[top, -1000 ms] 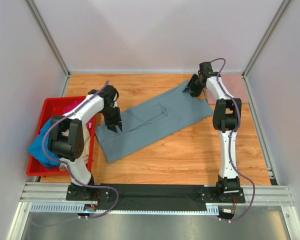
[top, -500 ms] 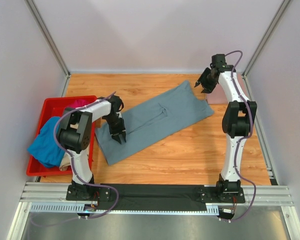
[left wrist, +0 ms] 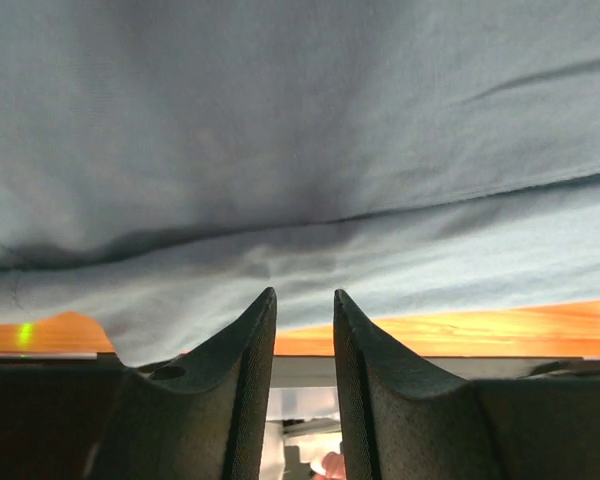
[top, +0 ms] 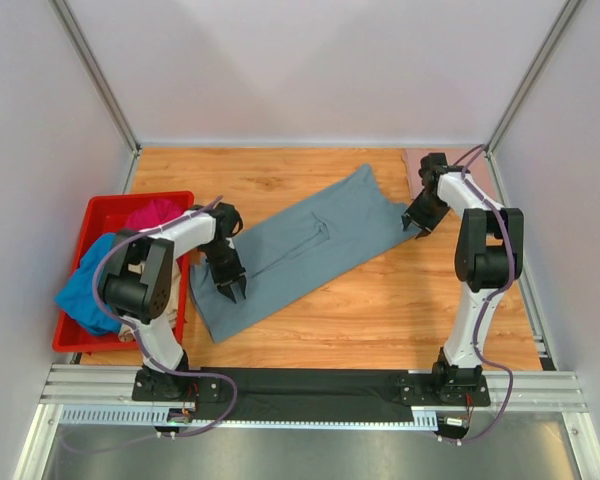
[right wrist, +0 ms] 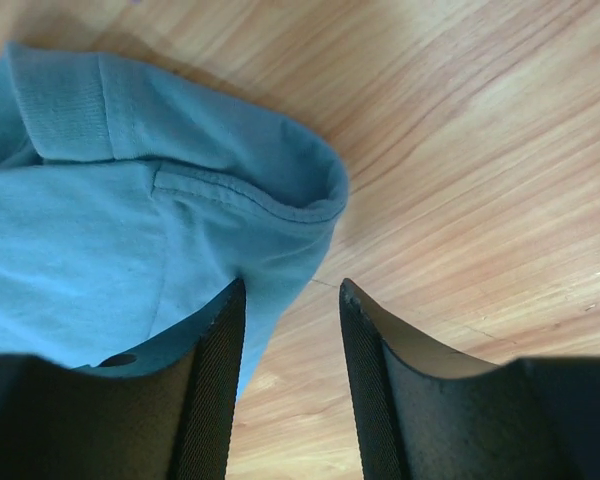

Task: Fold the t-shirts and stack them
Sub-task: Fold the tshirt

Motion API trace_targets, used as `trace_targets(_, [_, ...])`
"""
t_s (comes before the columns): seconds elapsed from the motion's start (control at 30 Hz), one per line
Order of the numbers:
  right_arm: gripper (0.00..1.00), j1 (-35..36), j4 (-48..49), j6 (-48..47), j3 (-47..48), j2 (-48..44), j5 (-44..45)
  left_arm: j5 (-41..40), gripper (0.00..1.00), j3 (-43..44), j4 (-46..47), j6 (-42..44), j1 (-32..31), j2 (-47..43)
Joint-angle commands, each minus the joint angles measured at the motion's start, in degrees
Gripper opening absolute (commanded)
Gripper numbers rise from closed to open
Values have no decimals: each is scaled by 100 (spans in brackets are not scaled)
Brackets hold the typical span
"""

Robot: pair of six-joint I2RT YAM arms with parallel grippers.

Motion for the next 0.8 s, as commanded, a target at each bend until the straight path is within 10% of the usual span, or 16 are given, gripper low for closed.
trace_targets(0.0, [42, -12, 487, 84, 139, -2, 292, 165, 37, -86, -116, -349, -48, -355])
trace_targets(0.77, [35, -12, 1164, -857, 2158, 1904, -1006, -652, 38, 1416, -574, 326, -557, -620])
